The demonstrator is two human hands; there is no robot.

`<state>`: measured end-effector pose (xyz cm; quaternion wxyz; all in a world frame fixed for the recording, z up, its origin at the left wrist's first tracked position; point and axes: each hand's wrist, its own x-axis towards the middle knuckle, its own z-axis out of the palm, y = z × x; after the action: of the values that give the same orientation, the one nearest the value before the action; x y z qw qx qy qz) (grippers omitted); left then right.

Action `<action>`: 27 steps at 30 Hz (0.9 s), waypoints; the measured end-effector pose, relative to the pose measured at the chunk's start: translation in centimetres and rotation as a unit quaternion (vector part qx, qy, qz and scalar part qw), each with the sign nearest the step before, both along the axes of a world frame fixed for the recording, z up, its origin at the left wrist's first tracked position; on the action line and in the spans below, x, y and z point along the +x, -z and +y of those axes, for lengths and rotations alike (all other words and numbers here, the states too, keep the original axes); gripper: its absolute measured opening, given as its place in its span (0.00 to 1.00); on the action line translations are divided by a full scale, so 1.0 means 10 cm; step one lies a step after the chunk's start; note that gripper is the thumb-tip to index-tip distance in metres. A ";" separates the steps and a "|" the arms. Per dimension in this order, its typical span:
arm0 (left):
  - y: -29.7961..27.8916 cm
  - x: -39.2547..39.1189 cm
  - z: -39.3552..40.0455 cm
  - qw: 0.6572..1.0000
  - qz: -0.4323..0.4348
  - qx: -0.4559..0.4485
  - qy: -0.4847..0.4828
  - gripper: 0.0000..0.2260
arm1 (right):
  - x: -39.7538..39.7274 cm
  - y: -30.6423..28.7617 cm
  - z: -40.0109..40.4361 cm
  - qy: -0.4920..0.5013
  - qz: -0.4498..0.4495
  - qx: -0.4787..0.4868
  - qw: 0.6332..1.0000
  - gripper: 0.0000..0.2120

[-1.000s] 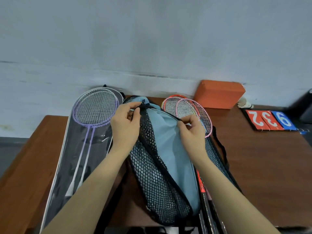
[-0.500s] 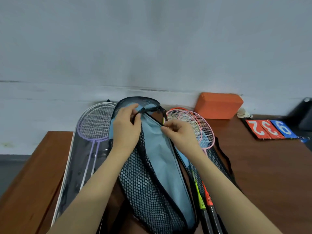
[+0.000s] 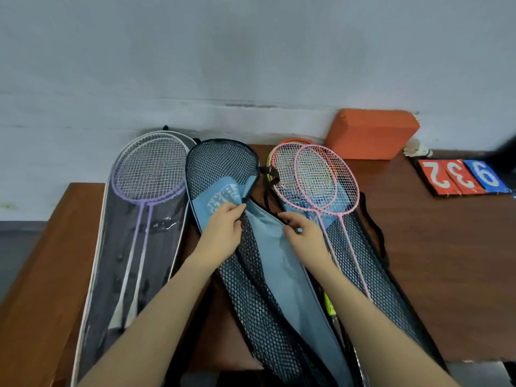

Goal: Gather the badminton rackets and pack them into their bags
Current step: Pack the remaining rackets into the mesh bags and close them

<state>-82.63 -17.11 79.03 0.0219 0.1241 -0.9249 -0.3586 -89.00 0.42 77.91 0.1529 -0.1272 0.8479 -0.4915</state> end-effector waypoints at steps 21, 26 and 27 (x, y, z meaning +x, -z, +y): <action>-0.08 -0.59 0.16 0.992 0.067 0.066 -0.084 0.18 | -0.51 0.07 -0.12 0.062 0.004 -0.088 0.994 0.10; -0.09 -0.39 0.10 0.955 0.199 0.139 -0.173 0.15 | -0.64 0.20 -0.04 0.183 -0.002 -0.067 0.981 0.05; -0.07 -0.36 0.10 0.953 0.200 0.142 -0.179 0.15 | -0.66 0.23 -0.03 0.190 -0.001 -0.060 0.980 0.05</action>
<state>-86.21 -16.14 79.72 0.2530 0.2151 -0.8035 -0.4941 -95.58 0.15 75.58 0.0495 0.0275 0.8252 -0.5620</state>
